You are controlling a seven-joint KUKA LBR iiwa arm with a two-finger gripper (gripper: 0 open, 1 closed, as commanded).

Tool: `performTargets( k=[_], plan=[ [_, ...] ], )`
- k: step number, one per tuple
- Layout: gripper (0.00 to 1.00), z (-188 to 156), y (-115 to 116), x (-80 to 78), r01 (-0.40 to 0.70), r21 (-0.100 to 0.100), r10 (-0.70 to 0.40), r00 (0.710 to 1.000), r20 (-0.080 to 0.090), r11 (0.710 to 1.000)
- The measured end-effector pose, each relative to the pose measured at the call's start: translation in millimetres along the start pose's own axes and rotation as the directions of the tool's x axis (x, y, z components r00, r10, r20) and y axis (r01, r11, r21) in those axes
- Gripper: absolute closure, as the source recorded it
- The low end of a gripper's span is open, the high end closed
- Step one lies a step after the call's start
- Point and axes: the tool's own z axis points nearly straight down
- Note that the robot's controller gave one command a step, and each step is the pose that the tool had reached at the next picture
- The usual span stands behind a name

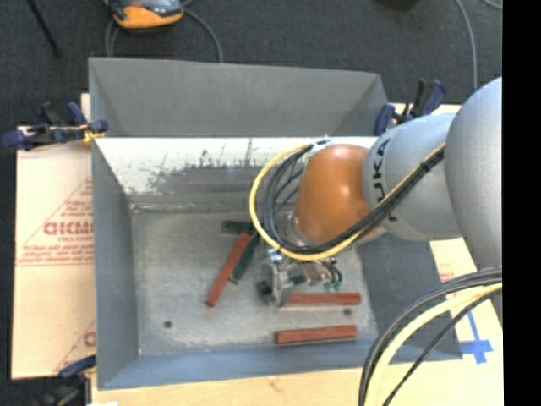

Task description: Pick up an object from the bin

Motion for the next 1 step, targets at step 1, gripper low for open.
performTargets(
  k=[1],
  plan=[
    [1.00,-36.1,-6.2,-13.6,0.079,-0.002,-0.079,0.997,-0.009,0.997]
  ],
)
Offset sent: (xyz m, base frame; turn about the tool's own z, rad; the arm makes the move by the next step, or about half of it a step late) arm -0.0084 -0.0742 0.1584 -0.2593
